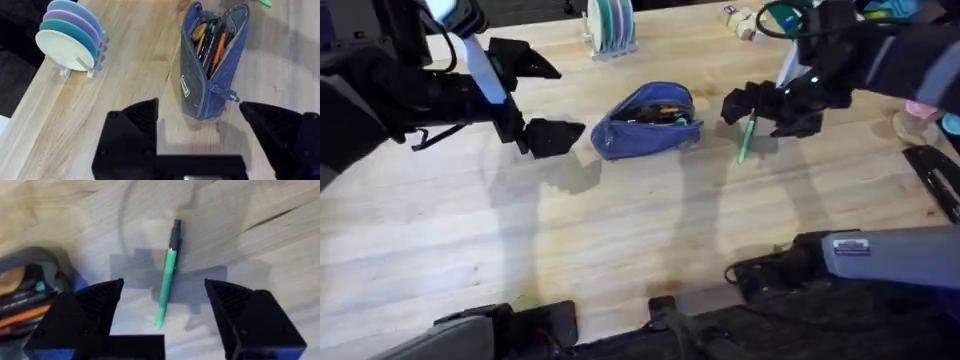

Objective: Unzip the bag, pick up the pens from the table one at a time and place them inside, then zip the bag closed.

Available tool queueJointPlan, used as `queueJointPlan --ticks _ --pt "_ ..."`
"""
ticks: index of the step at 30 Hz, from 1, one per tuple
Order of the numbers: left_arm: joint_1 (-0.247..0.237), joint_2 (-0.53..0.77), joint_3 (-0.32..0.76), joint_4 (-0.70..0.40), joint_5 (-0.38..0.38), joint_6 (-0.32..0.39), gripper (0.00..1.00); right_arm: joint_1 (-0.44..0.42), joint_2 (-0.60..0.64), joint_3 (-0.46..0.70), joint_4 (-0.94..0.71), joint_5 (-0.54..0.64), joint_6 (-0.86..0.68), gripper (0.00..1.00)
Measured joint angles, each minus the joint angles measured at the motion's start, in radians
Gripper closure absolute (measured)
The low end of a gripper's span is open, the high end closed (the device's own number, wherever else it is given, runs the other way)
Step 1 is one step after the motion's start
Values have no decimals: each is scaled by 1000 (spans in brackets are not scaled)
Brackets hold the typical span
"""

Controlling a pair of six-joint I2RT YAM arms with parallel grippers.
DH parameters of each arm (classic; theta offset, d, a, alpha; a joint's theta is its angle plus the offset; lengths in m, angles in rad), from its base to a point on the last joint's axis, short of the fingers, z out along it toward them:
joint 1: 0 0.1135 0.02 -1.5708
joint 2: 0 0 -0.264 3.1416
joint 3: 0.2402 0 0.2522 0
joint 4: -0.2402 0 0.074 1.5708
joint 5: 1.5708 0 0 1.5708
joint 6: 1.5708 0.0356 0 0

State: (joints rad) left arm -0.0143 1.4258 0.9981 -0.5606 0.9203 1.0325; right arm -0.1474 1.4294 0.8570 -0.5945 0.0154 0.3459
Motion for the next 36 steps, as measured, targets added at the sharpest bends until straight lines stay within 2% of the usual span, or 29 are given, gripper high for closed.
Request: queueJointPlan --ticks 5,7,9,11,13,15,24,29,36 --pt "0 0 0 0 0 0 8 8 73 4 18 12 32 8" --pt "0 0 0 0 0 0 7 18 78 5 16 31 37 85" --pt "0 0 0 0 0 0 7 22 89 6 10 79 37 353" --pt "0 0 0 0 0 0 7 24 92 7 12 101 44 574" --pt "0 0 0 0 0 0 7 37 96 10 21 105 49 780" --pt "0 0 0 0 0 0 8 46 97 12 28 106 52 936" --pt "0 0 0 0 0 0 8 47 94 13 32 108 52 958" --pt "0 0 0 0 0 0 8 61 80 24 41 54 55 968" --pt "0 0 0 0 0 0 8 64 -32 99 109 26 12 968"
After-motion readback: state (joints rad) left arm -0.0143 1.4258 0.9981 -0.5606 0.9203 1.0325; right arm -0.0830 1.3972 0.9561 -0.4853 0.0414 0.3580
